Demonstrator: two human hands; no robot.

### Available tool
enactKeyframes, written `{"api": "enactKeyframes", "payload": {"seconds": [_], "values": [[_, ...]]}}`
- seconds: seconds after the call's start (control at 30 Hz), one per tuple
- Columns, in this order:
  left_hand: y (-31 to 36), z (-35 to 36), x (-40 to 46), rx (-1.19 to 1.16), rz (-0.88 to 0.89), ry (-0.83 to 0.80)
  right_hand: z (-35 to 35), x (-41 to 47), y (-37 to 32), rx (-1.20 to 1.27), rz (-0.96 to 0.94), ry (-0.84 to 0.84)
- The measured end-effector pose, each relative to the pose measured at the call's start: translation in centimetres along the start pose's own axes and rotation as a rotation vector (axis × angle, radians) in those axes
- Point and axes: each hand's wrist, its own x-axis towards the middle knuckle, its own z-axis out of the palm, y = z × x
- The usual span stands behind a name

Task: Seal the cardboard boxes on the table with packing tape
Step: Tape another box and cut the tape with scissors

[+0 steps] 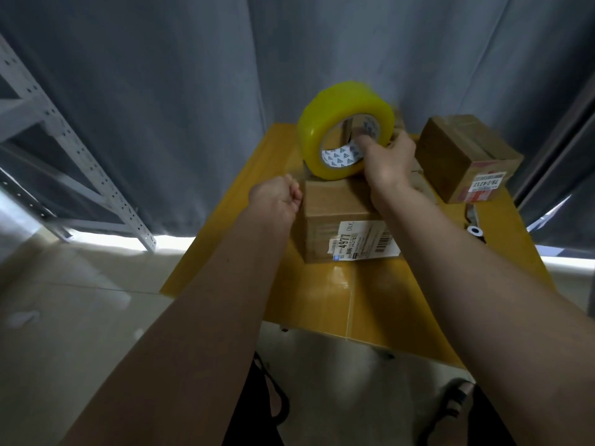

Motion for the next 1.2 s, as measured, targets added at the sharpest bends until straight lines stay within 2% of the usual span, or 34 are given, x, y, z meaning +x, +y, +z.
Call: {"api": "enactKeyframes", "payload": {"seconds": [0.3,0.5,0.67,1.03,1.2], "values": [[-0.7,0.6,0.1,0.102,0.07,0.066,-0.2,-0.2,-0.5,0.002,0.002,0.001],[-1.3,0.4,0.1,0.038,0.071,0.126,-0.1,-0.3,-0.5,-0.064,-0.036,0.003],[-1.1,0.2,0.6,-0.006,0.058,0.095,0.1,0.0,-0.2,-0.106,-0.063,-0.036],[-1.4,-0.5,2.1,0.084,0.013,0.052,0.3,0.2,0.4,-0.16,-0.096,-0.055],[-2.6,-0.5,1.7,0.293,-0.019,-0.031,0.3,0.5,0.5,-0.15,-0.086,-0.054]]}}
